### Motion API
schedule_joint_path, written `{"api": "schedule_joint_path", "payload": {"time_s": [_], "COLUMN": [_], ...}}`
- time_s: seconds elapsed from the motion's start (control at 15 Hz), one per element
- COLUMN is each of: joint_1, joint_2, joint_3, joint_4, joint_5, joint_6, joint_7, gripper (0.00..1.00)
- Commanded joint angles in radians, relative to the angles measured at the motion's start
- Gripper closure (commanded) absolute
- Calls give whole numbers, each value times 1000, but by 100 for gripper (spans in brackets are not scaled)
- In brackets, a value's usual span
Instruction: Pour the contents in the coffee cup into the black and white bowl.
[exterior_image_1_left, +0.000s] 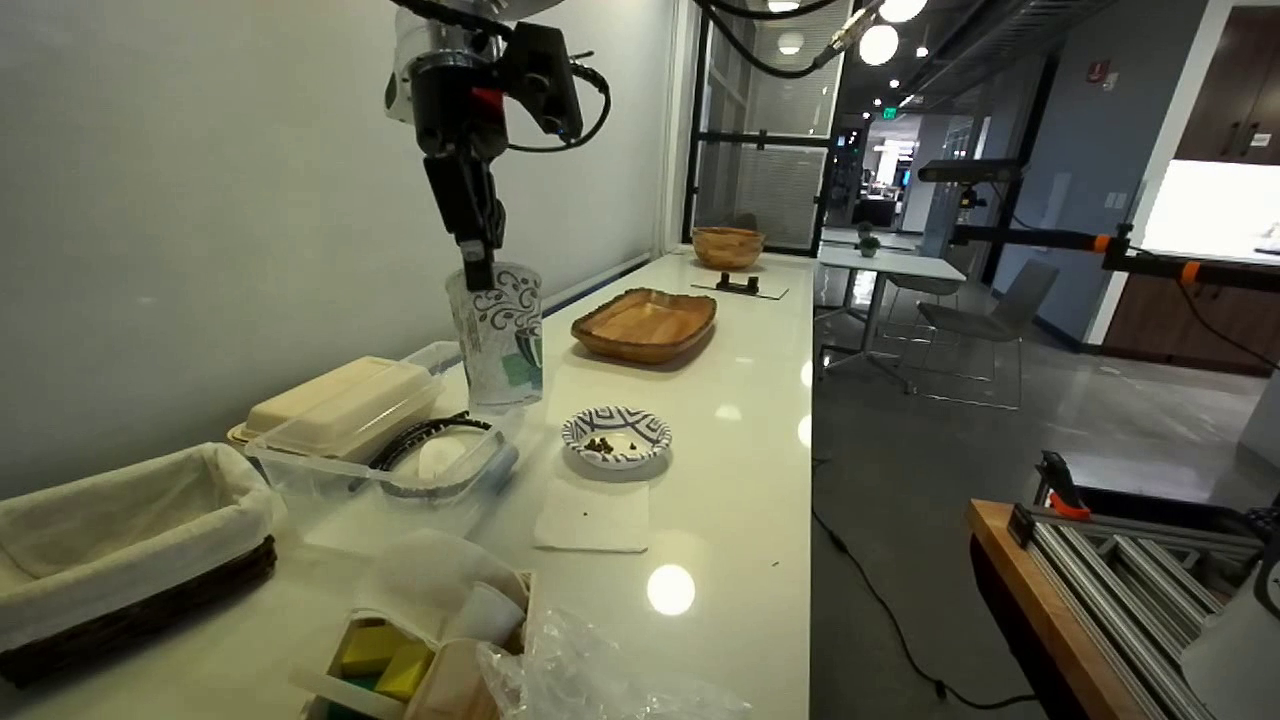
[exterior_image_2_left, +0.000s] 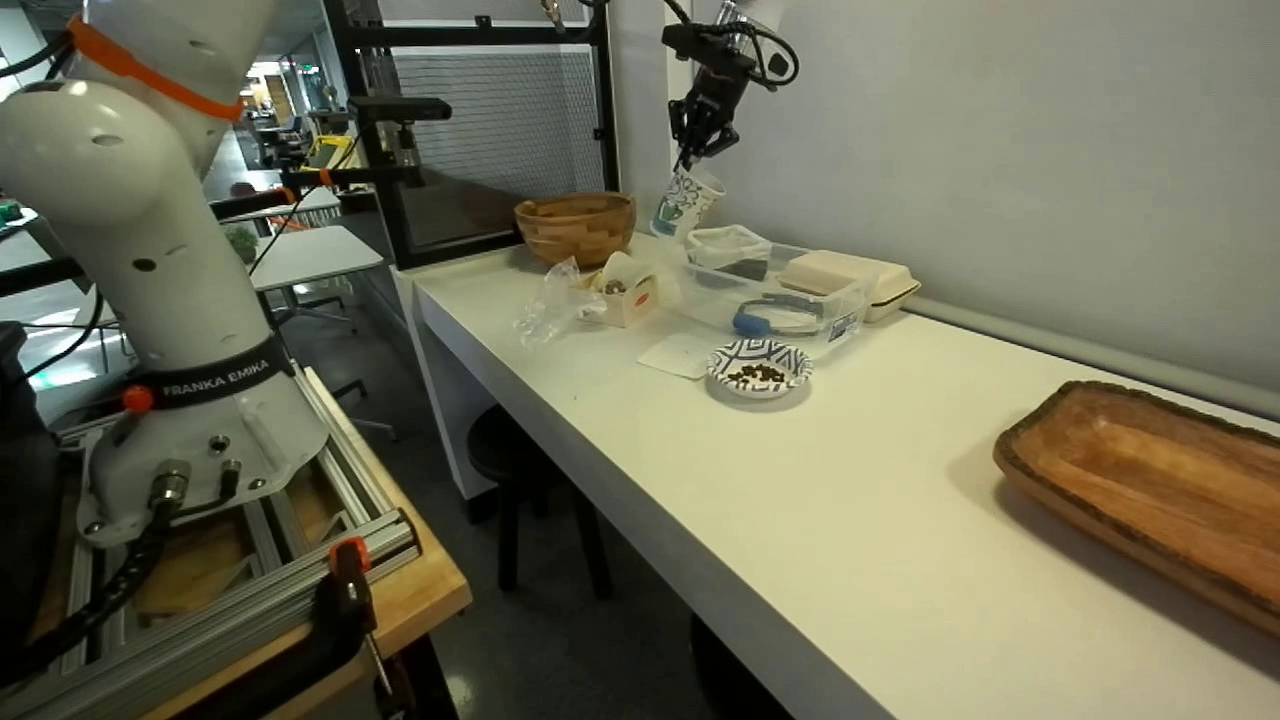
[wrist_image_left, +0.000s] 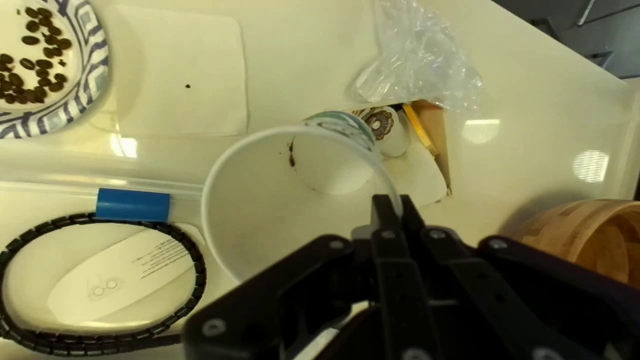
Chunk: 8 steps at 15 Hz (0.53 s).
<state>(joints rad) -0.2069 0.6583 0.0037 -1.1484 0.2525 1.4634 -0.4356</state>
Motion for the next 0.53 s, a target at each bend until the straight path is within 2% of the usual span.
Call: {"api": "schedule_joint_path", "payload": {"time_s": [0.0, 0.33, 0.47], "joint_1": [116, 275, 311], "joint_2": [106, 266, 316], "joint_3": [-2, -24, -30], "joint_4": [180, 416, 479], "joint_5": [-153, -370, -416], "joint_6": [-62, -103, -114], "joint_7": [127, 223, 243], "gripper": [99, 99, 99]}}
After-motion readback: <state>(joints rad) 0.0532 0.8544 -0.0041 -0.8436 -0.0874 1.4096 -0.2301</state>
